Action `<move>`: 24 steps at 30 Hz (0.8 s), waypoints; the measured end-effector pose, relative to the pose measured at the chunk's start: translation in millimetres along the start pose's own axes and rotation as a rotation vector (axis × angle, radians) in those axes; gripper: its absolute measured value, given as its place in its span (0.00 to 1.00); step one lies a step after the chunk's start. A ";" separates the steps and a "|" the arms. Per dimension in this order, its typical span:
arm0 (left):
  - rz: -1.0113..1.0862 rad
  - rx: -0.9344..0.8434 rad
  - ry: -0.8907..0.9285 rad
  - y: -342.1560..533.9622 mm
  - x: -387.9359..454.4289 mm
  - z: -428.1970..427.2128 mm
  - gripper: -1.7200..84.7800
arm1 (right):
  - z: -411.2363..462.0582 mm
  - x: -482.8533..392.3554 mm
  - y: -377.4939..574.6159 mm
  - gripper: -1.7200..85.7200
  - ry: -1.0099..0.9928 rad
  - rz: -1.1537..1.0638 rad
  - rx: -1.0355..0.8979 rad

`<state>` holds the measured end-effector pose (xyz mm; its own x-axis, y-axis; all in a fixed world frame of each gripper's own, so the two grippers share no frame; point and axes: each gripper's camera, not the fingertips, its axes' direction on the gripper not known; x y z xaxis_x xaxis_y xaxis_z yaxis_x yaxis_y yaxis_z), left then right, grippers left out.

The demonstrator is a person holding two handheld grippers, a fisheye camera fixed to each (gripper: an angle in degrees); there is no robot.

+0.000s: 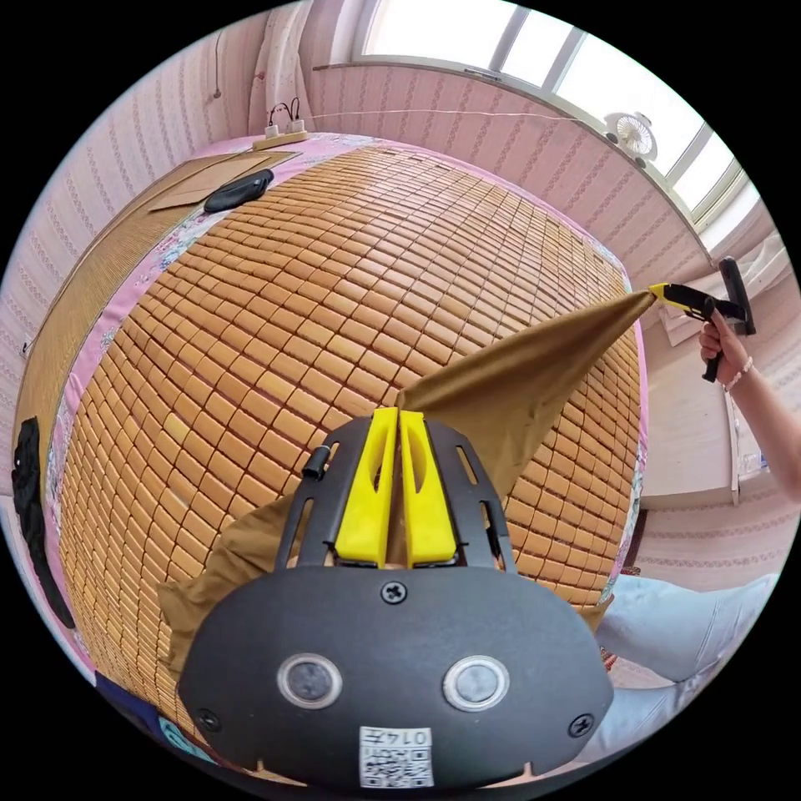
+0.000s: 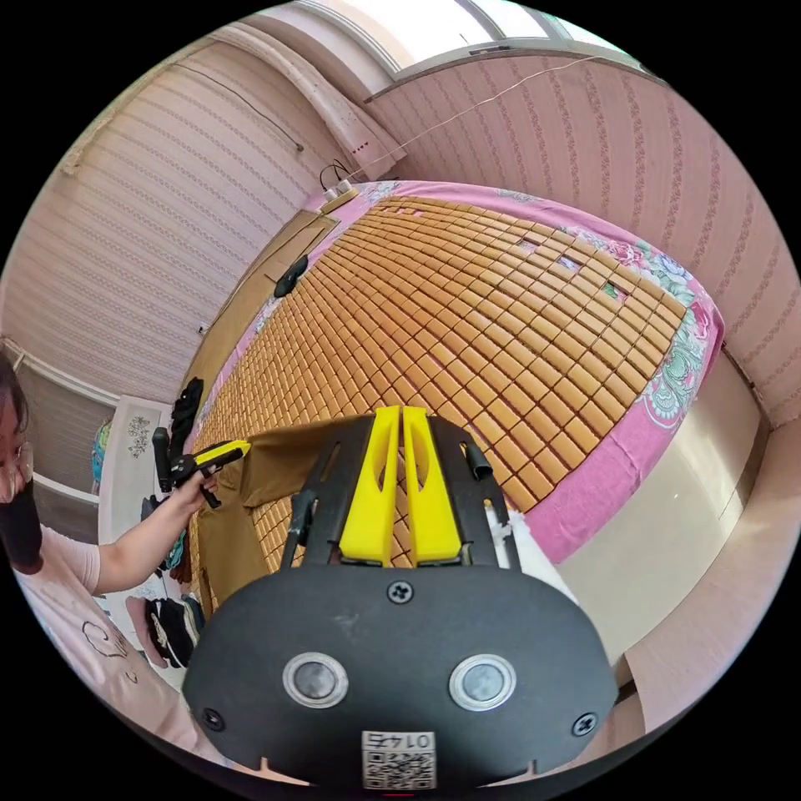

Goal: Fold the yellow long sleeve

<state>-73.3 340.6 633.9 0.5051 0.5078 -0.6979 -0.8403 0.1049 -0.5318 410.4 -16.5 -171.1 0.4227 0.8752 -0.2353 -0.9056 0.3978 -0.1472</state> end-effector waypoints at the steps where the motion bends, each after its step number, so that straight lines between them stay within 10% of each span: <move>1: -0.001 0.021 0.004 4.2 -1.6 -7.9 0.01 | -3.4 -1.6 2.8 0.01 -0.021 -0.005 0.006; 18: -0.210 0.255 0.015 162.5 -65.0 -108.5 0.01 | 68.9 -209.9 211.6 0.02 -0.845 -0.384 -0.680; 24: -0.455 0.219 0.024 246.3 -113.2 -112.1 0.01 | 134.1 -337.5 305.5 0.02 -0.848 -0.780 -0.883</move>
<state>-315.4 213.1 528.0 0.8319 0.3493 -0.4312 -0.5545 0.4891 -0.6733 -13.7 -153.5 -7.8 0.3568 0.5410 0.7616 -0.0105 0.8175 -0.5758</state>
